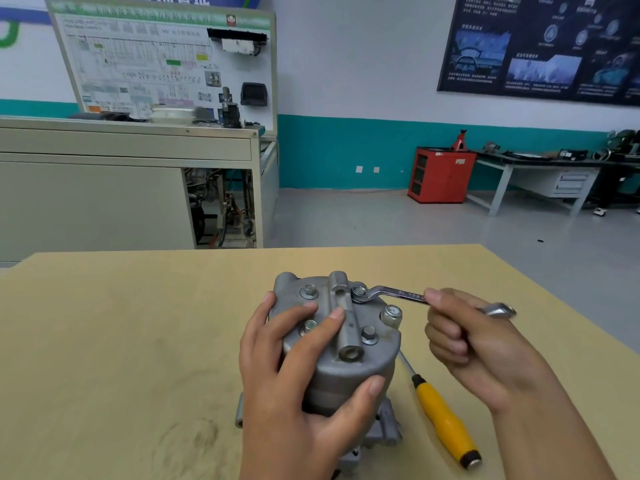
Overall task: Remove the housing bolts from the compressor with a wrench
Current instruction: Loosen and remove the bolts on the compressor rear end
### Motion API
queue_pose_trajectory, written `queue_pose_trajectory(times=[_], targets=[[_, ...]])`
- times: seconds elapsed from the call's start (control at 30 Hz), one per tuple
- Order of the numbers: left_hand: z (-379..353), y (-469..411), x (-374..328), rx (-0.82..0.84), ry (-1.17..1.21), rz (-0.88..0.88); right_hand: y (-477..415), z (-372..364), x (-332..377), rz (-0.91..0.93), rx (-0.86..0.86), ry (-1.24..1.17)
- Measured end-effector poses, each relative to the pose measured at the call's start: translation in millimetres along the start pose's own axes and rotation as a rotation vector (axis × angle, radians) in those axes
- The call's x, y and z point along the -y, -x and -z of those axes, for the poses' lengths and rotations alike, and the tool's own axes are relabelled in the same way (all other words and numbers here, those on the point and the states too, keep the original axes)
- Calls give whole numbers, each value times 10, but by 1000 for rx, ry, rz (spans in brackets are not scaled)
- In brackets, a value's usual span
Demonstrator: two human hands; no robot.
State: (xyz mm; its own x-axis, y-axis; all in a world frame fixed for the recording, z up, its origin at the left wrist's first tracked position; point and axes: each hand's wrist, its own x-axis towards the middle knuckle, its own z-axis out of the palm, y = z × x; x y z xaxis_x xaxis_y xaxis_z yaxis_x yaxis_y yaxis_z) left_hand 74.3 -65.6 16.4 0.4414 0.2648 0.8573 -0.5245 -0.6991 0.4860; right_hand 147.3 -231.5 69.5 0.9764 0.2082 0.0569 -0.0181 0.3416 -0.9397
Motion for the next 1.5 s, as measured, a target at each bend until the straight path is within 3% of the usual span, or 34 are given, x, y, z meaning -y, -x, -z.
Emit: queue_pose_trajectory(times=[0.23,0.47,0.63,0.87,1.0,1.03,1.1,1.23,1.37,1.5], targets=[[-30,-23,54,-43,-31,-51,-815,-228,-56,-92,46,128],[-42,-27,43,-58,-50,-40,-1140,-733,42,-138,414,549],[-45,-30,17,-61,-67,-37,-1139,-798,76,-135,519,406],[-36,-41,29,-51,-69,-52,-997,-663,-66,-165,255,-43],[-29,-34,22,-36,-40,-36,-987,-598,32,-241,78,-478],[-24,-27,13,-32,-30,-25,-978,-580,84,-224,30,-494],[-13,-25,0,-27,-18,-18,-918,-559,177,-176,-28,-385],[-3,-12,-8,-7,-16,3,-540,-514,296,-109,28,-328],[4,2,-10,3,6,26,11,-459,252,175,20,-148],[-3,6,-12,3,13,38,322,-492,60,470,-165,209]])
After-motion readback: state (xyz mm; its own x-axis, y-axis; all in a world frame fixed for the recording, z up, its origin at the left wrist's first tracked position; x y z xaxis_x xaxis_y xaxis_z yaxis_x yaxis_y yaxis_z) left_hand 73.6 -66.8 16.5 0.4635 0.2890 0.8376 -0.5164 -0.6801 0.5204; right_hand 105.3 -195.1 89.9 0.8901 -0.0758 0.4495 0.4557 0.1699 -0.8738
